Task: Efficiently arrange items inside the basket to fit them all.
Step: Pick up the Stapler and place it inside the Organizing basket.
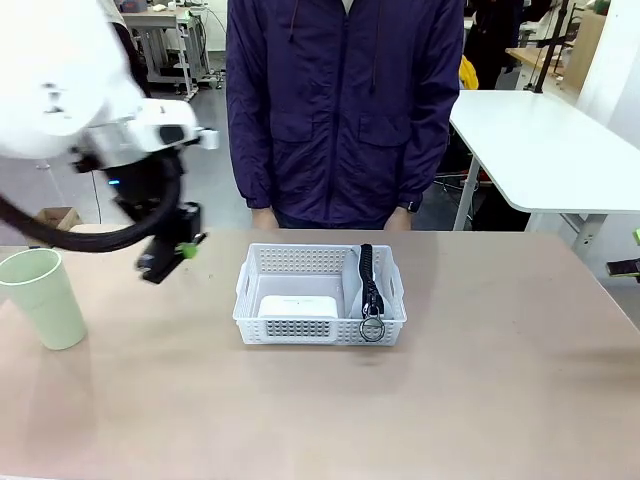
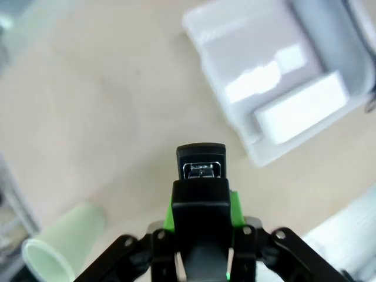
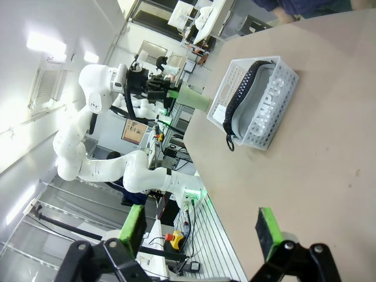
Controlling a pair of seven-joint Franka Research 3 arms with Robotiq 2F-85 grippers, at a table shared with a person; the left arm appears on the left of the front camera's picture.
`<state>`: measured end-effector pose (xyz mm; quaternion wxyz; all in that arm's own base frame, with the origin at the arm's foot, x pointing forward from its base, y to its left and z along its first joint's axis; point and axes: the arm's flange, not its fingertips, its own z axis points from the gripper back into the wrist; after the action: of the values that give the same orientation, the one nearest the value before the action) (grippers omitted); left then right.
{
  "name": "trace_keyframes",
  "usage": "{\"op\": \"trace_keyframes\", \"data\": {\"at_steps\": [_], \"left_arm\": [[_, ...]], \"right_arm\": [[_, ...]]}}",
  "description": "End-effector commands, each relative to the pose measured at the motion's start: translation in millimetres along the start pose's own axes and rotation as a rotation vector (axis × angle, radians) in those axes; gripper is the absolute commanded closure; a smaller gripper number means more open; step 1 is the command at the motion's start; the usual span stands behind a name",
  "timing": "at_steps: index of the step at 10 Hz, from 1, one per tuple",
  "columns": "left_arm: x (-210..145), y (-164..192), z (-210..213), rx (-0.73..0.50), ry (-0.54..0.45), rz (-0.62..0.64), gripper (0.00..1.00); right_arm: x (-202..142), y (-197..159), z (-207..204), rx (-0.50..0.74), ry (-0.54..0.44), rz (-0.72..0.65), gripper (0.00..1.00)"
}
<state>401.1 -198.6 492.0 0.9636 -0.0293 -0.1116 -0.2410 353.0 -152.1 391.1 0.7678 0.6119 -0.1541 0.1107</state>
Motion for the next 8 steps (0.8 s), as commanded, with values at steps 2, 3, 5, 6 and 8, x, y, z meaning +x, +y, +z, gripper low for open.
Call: {"op": "trace_keyframes", "data": {"at_steps": [2,3,5,6,8], "left_arm": [[96,-56,-37,0.1,0.021,-0.175,0.63],[115,-75,-50,0.092,0.023,-0.222,0.63],[135,-108,-78,0.12,-0.029,-0.313,0.63],[143,-115,-93,0.103,-0.05,-0.404,0.63],[148,-117,-112,0.096,-0.026,-0.537,0.63]], "right_arm": [[-3,2,0,0.003,0.005,0.009,0.0],[-3,2,0,0.003,0.005,0.009,0.0],[-3,2,0,0.003,0.005,0.009,0.0],[-3,2,0,0.003,0.005,0.009,0.0],[-3,2,0,0.003,0.005,0.009,0.0]]}}
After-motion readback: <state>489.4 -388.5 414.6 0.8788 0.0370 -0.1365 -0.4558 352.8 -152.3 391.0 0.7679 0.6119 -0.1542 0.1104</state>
